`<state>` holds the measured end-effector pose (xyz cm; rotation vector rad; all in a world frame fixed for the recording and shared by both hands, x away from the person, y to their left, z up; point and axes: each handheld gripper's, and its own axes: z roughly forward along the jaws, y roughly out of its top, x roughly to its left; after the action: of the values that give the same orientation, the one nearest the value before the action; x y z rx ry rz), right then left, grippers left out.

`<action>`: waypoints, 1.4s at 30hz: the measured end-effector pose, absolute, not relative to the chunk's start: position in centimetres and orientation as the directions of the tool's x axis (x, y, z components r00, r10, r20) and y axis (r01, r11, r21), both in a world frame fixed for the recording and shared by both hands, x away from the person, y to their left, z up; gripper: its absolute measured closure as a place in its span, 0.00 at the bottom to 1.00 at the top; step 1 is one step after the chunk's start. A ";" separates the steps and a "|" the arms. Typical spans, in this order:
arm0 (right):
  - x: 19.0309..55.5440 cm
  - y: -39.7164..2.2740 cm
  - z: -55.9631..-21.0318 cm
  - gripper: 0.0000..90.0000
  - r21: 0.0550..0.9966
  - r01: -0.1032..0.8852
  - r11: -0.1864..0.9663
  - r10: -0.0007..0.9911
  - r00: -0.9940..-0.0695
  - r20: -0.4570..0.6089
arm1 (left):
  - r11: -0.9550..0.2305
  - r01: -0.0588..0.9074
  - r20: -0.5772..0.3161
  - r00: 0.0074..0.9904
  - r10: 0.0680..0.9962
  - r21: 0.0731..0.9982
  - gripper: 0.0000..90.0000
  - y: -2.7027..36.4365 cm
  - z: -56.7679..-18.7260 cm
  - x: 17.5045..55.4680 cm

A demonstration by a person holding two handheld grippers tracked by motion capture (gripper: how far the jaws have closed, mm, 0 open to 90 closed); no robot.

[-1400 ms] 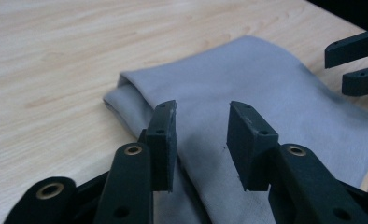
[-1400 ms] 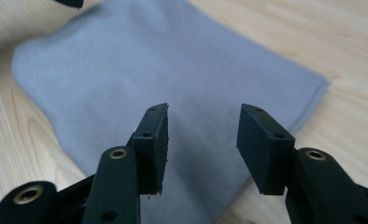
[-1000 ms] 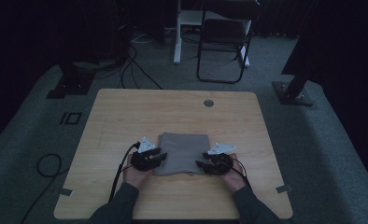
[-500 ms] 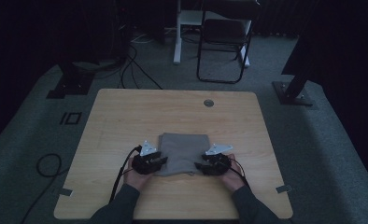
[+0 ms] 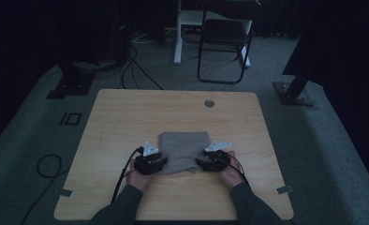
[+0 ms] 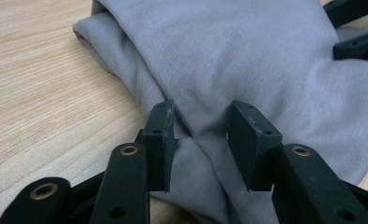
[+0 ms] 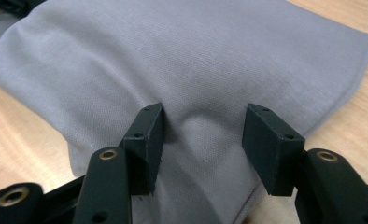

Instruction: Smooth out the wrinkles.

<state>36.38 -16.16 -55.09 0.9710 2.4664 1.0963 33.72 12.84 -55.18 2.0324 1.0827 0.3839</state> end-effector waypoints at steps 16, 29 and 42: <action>39.8 -15.3 -55.4 0.54 0.759 0.477 0.444 0.718 -0.696 0.017 | -0.327 0.571 -0.044 0.539 0.841 0.753 0.69 12.4 -55.3 36.4; 42.5 -14.4 -55.2 0.52 0.748 0.508 0.428 0.752 -0.659 0.017 | -0.310 0.581 -0.017 0.488 0.873 0.753 0.69 12.5 -55.3 39.5; 41.2 -14.6 -54.7 0.50 0.728 0.526 0.440 0.767 -0.642 0.000 | -0.306 0.573 -0.036 0.507 0.861 0.760 0.63 12.6 -54.0 37.1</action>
<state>41.24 -14.57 -54.69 1.1052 2.3659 1.0220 37.11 12.59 -53.99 2.0115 1.1716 0.4963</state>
